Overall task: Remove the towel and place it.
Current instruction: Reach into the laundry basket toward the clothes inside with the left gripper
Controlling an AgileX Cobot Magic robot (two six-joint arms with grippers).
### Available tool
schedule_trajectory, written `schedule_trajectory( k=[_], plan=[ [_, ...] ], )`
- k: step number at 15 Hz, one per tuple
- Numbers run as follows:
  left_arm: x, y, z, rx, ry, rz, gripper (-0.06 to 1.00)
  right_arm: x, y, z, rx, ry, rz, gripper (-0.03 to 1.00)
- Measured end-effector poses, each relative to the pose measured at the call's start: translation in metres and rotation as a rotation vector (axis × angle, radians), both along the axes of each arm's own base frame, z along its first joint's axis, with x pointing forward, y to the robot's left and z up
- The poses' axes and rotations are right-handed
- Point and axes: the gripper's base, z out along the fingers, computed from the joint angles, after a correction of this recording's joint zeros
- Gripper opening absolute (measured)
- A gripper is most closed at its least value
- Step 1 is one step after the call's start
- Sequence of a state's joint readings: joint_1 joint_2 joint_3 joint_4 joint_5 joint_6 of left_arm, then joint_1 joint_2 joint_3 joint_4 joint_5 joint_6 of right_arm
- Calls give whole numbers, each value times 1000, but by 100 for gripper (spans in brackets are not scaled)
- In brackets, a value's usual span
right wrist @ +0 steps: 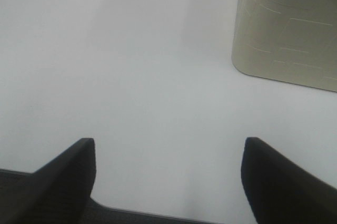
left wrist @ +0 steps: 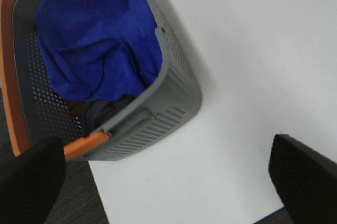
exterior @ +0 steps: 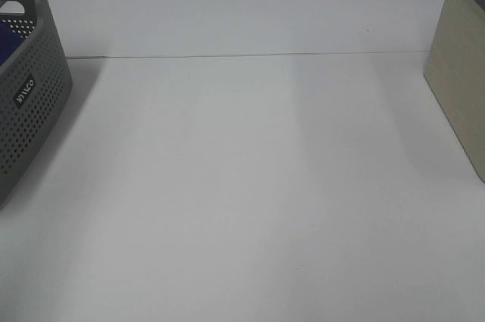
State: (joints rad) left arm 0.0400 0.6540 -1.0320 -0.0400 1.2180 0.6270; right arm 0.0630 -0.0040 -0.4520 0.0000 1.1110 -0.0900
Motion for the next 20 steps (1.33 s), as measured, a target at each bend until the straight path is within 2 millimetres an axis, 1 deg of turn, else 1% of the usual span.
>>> schedule_trajectory(
  k=[2, 3, 4, 5, 6, 7, 9, 10, 12, 13, 15, 16, 17, 18, 19, 20],
  plan=[
    [51, 2, 26, 70, 43, -70, 98, 0, 0, 0, 0, 0, 0, 76],
    [66, 3, 31, 88, 53, -89, 98, 0, 0, 0, 0, 0, 0, 76],
    [91, 4, 39, 122, 69, -124, 98, 0, 0, 0, 0, 0, 0, 76],
    [117, 5, 41, 164, 94, -163, 98, 0, 0, 0, 0, 0, 0, 76],
    [168, 14, 33, 333, 173, -261, 98, 0, 0, 0, 0, 0, 0, 76],
    [190, 21, 24, 427, 224, -270, 98, 0, 0, 0, 0, 0, 0, 76],
    [221, 35, 2, 590, 323, -255, 98, 0, 0, 0, 0, 0, 0, 76],
    [231, 39, -6, 635, 354, -253, 98, 0, 0, 0, 0, 0, 0, 76],
    [260, 51, -30, 788, 417, -257, 98, 0, 0, 0, 0, 0, 0, 76],
    [275, 54, -43, 844, 420, -273, 98, 0, 0, 0, 0, 0, 0, 76],
    [307, 58, -75, 947, 420, -328, 98, 0, 0, 0, 0, 0, 0, 76],
    [319, 58, -90, 966, 415, -352, 98, 0, 0, 0, 0, 0, 0, 76],
    [324, 58, -97, 971, 416, -362, 97, 0, 0, 0, 0, 0, 0, 76],
    [333, 58, -113, 971, 426, -379, 97, 0, 0, 0, 0, 0, 0, 76],
    [343, 58, -139, 956, 471, -408, 97, 0, 0, 0, 0, 0, 0, 76],
    [345, 61, -147, 950, 492, -410, 97, 0, 0, 0, 0, 0, 0, 76]
  ],
)
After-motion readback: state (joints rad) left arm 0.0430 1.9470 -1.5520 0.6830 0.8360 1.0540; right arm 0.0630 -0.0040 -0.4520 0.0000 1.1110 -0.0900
